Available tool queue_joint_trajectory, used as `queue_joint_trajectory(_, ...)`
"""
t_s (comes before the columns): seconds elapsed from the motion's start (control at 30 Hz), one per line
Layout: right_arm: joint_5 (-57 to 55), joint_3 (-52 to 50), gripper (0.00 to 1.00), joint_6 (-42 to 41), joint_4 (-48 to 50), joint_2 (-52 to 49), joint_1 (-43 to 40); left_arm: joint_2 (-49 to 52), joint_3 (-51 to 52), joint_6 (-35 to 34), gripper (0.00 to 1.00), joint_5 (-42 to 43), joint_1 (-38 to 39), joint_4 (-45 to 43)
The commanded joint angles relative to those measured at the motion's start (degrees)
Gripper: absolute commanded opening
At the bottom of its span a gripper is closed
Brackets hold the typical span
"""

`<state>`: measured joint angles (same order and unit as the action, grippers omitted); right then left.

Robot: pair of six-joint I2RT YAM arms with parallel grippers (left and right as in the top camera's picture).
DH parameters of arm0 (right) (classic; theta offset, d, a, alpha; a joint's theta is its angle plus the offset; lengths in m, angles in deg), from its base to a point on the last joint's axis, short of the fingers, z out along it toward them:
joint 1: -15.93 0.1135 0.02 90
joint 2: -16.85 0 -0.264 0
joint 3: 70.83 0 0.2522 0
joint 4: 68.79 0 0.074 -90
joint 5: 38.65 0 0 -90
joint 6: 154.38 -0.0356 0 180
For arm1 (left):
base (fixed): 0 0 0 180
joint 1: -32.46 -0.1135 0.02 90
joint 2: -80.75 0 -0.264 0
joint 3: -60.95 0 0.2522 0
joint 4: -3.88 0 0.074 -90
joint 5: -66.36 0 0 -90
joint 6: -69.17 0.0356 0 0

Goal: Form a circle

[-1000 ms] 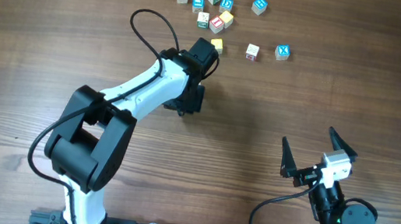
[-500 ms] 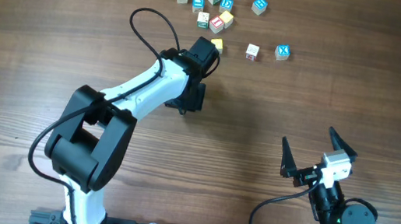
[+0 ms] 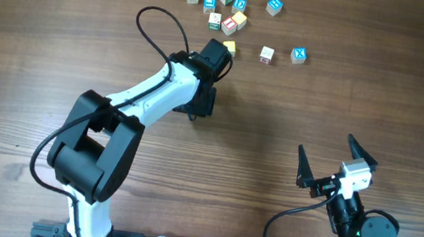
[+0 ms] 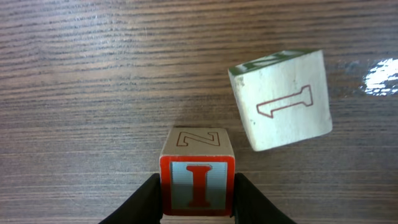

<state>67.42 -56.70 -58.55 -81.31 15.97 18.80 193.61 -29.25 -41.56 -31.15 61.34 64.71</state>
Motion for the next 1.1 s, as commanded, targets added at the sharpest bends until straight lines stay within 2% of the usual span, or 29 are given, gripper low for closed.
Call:
queue_joint_trajectory(0.0, 0.35, -0.07, 1.0, 0.17, 0.09, 0.46, -0.33, 0.35, 0.37, -0.81, 0.34, -0.9, 0.11, -0.42)
queue_joint_trajectory(0.53, 0.35, -0.07, 1.0, 0.17, 0.09, 0.46, -0.33, 0.35, 0.39, -0.79, 0.35, 0.42, 0.15, 0.24)
queue_joint_trajectory(0.63, 0.35, -0.07, 1.0, 0.17, 0.09, 0.46, -0.33, 0.35, 0.37, -0.79, 0.44, 0.39, 0.15, 0.22)
queue_joint_trajectory(0.73, 0.35, -0.07, 1.0, 0.17, 0.09, 0.46, -0.33, 0.35, 0.39, -0.76, 0.45, 0.39, 0.15, 0.2)
queue_joint_trajectory(0.97, 0.35, -0.07, 1.0, 0.17, 0.09, 0.46, -0.33, 0.35, 0.39, -0.76, 0.35, 0.39, 0.15, -0.74)
queue_joint_trajectory(1.07, 0.35, -0.07, 1.0, 0.15, 0.09, 0.46, -0.33, 0.35, 0.39, -0.76, 0.34, 0.39, 0.15, -1.05)
